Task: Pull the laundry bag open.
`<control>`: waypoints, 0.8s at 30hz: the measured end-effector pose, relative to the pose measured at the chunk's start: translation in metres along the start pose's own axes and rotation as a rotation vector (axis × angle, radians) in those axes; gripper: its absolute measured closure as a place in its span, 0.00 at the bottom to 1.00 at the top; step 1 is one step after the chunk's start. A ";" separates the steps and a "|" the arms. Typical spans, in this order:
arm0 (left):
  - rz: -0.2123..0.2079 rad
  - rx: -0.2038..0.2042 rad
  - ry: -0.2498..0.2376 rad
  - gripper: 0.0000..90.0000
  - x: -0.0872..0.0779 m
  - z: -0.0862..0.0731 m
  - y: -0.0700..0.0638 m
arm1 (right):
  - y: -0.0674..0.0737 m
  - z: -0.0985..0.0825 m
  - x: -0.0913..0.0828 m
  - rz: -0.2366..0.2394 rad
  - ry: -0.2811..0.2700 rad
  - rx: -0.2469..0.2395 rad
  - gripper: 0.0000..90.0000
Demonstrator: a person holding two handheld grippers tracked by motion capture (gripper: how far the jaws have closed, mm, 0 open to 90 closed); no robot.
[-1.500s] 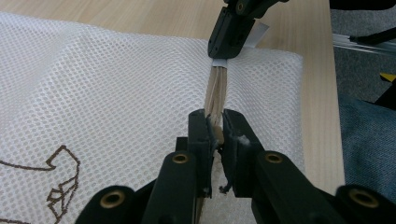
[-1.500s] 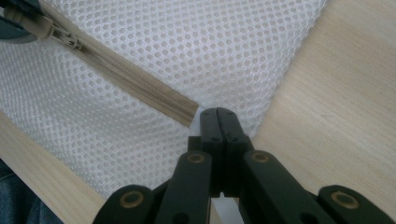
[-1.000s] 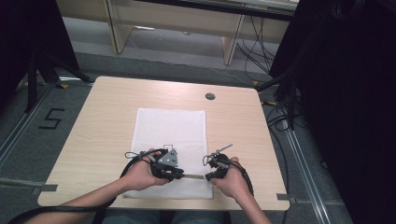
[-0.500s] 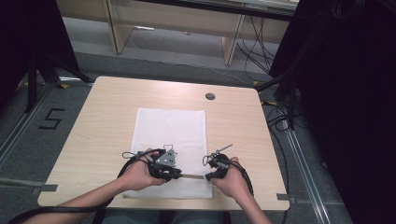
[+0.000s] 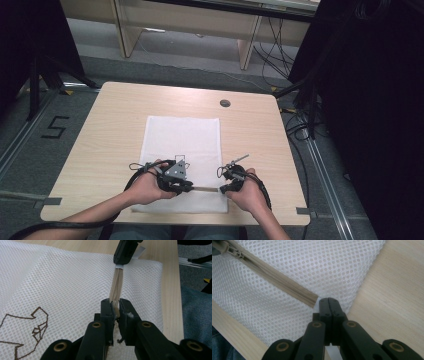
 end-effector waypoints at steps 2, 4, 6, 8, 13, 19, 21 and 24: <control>0.001 0.013 0.009 0.91 -0.002 0.000 0.001 | 0.000 0.000 0.000 -0.003 0.000 -0.002 1.00; 0.005 0.013 0.017 0.91 -0.003 -0.001 0.003 | -0.001 0.001 0.001 0.005 -0.010 -0.016 1.00; 0.000 -0.010 -0.005 0.91 -0.003 -0.001 0.002 | -0.001 0.001 0.001 0.008 -0.012 -0.031 1.00; 0.002 0.010 0.009 0.91 -0.003 -0.002 0.002 | -0.001 0.001 0.001 0.007 -0.013 -0.029 1.00; -0.002 0.003 0.000 0.91 -0.003 -0.001 0.001 | -0.001 0.001 0.001 0.007 -0.013 -0.028 1.00; 0.001 0.008 0.007 0.91 -0.006 -0.004 0.003 | -0.001 0.001 0.001 0.007 -0.012 -0.029 1.00; 0.000 0.006 0.006 0.91 -0.006 -0.005 0.002 | -0.001 0.001 0.001 0.007 -0.012 -0.028 1.00; -0.002 0.000 0.001 0.91 -0.006 -0.005 0.002 | -0.001 0.001 0.001 0.006 -0.012 -0.029 1.00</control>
Point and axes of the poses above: each handheld gripper's, and its own axes: x roughly forward along the jaws, z roughly out of its top, y roughly to its left, the point moved 5 cm from there along x, roughly forward along the jaws, and after that the axes turned 3 degrees about -y, right-handed, at the moved point
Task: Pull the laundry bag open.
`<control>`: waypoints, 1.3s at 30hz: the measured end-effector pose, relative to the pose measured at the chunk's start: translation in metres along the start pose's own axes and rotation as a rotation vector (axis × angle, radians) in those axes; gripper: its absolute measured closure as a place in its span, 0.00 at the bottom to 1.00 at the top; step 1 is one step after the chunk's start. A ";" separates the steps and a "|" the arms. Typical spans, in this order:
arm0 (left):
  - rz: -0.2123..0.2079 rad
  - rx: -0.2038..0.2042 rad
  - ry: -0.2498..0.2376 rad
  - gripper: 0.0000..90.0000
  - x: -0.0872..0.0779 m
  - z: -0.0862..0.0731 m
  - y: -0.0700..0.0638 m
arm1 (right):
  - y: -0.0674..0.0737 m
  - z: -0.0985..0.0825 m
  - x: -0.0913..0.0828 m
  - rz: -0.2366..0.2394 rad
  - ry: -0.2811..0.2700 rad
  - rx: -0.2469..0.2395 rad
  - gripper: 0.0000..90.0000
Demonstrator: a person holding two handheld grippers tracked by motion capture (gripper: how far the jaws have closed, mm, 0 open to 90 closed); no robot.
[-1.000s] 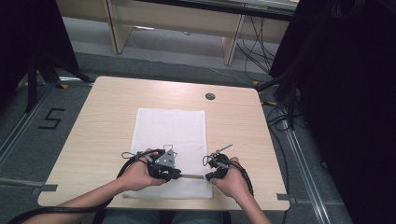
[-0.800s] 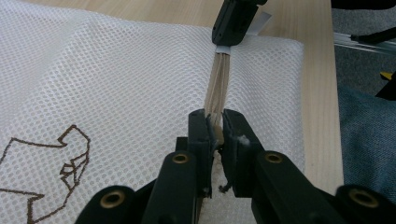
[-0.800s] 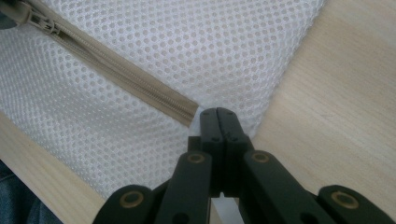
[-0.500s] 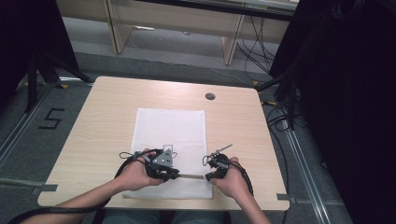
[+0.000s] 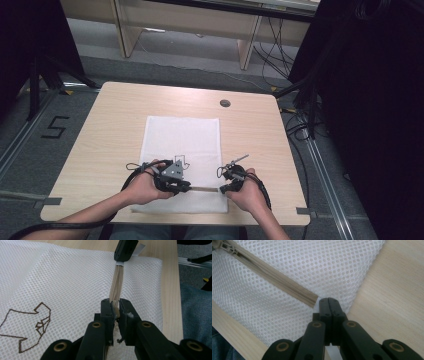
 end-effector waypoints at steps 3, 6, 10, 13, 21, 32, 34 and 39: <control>0.003 0.015 0.010 0.91 -0.001 -0.001 0.001 | 0.000 0.000 0.000 0.000 0.000 0.001 1.00; 0.003 0.002 0.000 0.91 -0.002 -0.002 0.001 | 0.001 0.000 0.000 -0.002 0.001 0.010 1.00; -0.001 -0.006 -0.005 0.91 -0.003 -0.003 0.001 | 0.000 0.000 0.000 -0.002 0.000 0.011 1.00; 0.000 0.007 0.003 0.91 -0.004 -0.004 0.001 | 0.001 0.000 0.000 -0.003 0.001 0.011 1.00; -0.002 -0.005 -0.005 0.91 -0.007 -0.005 0.002 | 0.001 -0.001 -0.001 -0.008 0.011 0.026 1.00; 0.004 0.004 0.008 0.91 -0.010 -0.009 0.003 | 0.001 -0.001 -0.001 -0.006 0.009 0.020 1.00; 0.000 0.003 0.006 0.91 -0.011 -0.009 0.003 | 0.002 -0.001 -0.001 -0.010 0.010 0.020 1.00; -0.004 -0.001 -0.004 0.91 -0.011 -0.009 0.002 | 0.001 0.000 0.000 -0.008 0.005 0.006 1.00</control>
Point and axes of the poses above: each handheld gripper's, and its own axes: x roughly forward along the jaws, z roughly out of its top, y roughly to its left, the point moved 5 cm from there along x, roughly forward along the jaws, and after that the axes turned 3 degrees about -y, right-handed, at the moved point
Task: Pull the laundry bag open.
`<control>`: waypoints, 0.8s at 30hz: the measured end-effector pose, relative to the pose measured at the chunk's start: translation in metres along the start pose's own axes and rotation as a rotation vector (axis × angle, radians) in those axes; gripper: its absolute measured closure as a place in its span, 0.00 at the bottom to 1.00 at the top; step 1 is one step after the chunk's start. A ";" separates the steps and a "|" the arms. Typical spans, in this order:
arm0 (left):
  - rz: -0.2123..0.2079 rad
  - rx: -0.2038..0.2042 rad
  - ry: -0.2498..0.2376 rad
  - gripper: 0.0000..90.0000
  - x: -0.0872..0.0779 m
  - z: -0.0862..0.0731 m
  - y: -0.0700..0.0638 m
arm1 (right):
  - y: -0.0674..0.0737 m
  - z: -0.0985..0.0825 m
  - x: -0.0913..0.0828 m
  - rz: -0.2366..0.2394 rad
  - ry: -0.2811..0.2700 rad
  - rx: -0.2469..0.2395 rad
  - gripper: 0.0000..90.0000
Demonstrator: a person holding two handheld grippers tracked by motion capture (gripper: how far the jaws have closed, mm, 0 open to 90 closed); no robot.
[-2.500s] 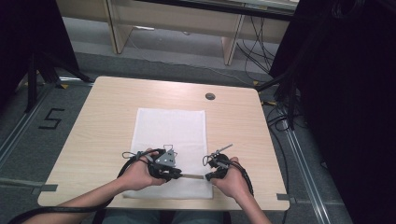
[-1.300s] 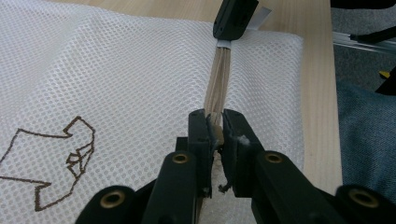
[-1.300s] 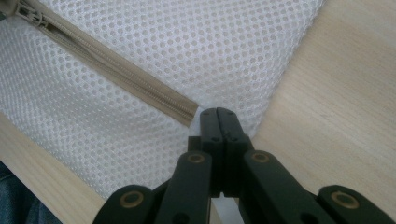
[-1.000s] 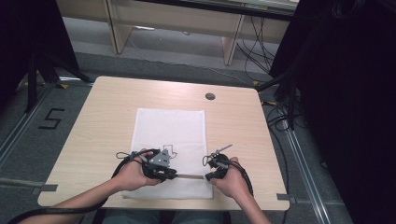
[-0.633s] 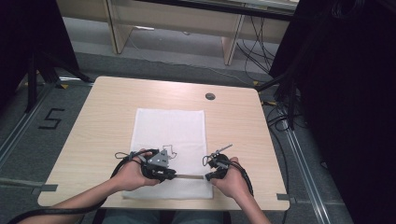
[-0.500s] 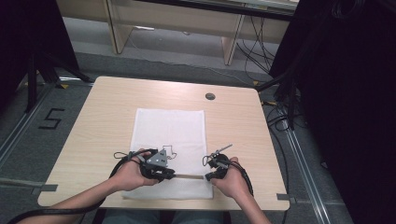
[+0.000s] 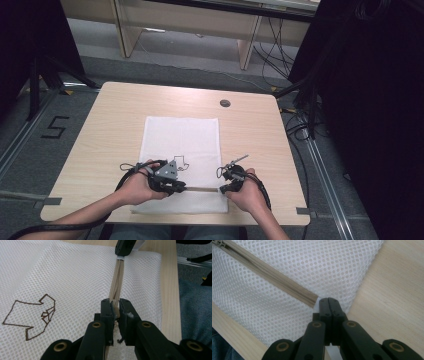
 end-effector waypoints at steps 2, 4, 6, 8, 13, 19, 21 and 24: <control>0.004 -0.002 0.000 0.91 0.000 0.000 0.000 | 0.000 0.000 0.000 -0.001 0.000 0.001 1.00; 0.004 0.001 0.004 0.91 -0.001 -0.001 0.000 | 0.001 0.000 0.000 -0.005 0.007 0.011 1.00; 0.006 0.010 0.012 0.91 -0.003 -0.002 0.002 | 0.001 0.000 -0.001 -0.005 0.009 0.016 1.00; 0.005 -0.005 0.001 0.91 -0.003 -0.003 0.001 | 0.000 0.000 0.000 0.000 0.000 -0.001 1.00; 0.011 0.004 0.005 0.91 -0.005 -0.003 0.001 | 0.000 0.000 0.000 0.000 -0.002 -0.005 1.00; 0.011 0.004 0.002 0.91 -0.007 -0.004 0.001 | 0.000 0.000 0.000 -0.001 -0.001 -0.001 1.00; 0.011 0.003 0.001 0.91 -0.007 -0.004 0.001 | 0.000 0.000 0.000 0.000 -0.001 -0.001 1.00; 0.011 0.012 0.008 0.91 -0.008 -0.004 0.002 | 0.001 0.000 0.000 -0.003 0.007 0.016 1.00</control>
Point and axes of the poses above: each handheld gripper's, and its own axes: x roughly forward along the jaws, z roughly out of its top, y roughly to its left, the point moved 5 cm from there along x, roughly forward along the jaws, and after that the axes turned 3 degrees about -y, right-handed, at the moved point
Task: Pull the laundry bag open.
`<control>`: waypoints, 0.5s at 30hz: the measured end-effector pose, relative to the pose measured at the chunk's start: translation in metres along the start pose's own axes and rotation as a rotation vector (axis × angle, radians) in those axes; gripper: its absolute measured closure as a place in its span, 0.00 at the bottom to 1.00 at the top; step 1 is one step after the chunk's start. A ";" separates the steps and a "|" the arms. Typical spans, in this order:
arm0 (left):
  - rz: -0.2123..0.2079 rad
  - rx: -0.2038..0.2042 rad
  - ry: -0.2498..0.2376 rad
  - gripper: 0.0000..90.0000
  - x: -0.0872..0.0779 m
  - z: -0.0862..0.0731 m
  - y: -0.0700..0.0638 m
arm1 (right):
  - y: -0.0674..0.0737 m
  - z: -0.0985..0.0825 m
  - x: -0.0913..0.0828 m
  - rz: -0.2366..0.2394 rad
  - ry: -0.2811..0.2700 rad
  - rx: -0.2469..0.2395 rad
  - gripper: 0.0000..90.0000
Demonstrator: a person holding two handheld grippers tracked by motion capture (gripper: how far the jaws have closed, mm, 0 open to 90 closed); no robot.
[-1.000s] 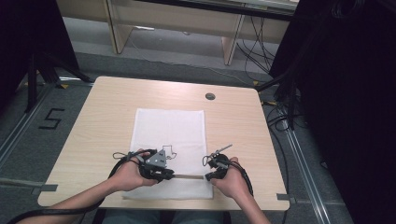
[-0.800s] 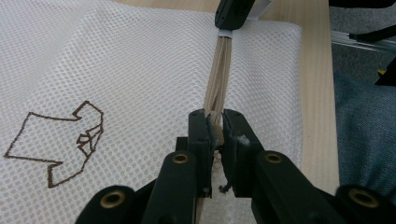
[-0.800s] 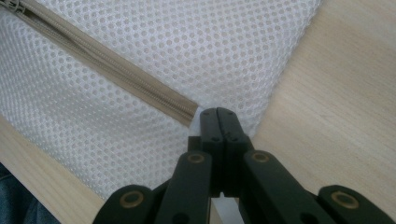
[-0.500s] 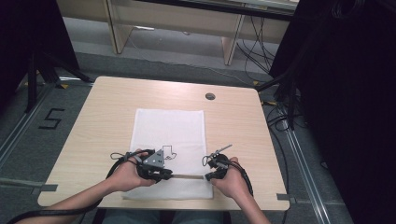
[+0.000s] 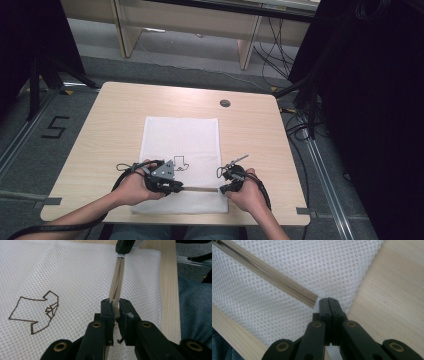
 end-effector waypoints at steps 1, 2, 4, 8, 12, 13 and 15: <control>0.000 -0.008 -0.011 0.91 0.000 0.000 -0.001 | 0.000 0.000 0.000 -0.003 0.002 0.006 1.00; 0.002 -0.007 -0.014 0.91 0.000 0.001 -0.001 | 0.000 0.000 0.000 -0.003 0.002 0.005 1.00; 0.004 0.003 -0.010 0.91 0.000 0.001 -0.001 | 0.000 0.000 0.000 -0.004 0.002 0.005 1.00; 0.008 -0.004 -0.008 0.91 -0.002 -0.001 -0.001 | 0.000 0.001 0.001 0.003 -0.015 -0.024 1.00; 0.003 -0.010 -0.007 0.91 -0.004 -0.002 -0.001 | 0.000 0.001 0.001 0.002 -0.009 -0.015 1.00; 0.005 0.000 -0.006 0.91 -0.004 -0.003 -0.001 | 0.000 0.001 0.000 0.001 -0.007 -0.017 1.00; 0.009 -0.005 -0.008 0.91 -0.005 -0.003 -0.001 | 0.000 0.001 0.001 0.003 -0.018 -0.024 1.00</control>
Point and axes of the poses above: each handheld gripper's, and its own axes: x roughly forward along the jaws, z roughly out of its top, y roughly to its left, the point moved 5 cm from there along x, roughly forward along the jaws, and after that the axes turned 3 degrees about -y, right-handed, at the moved point
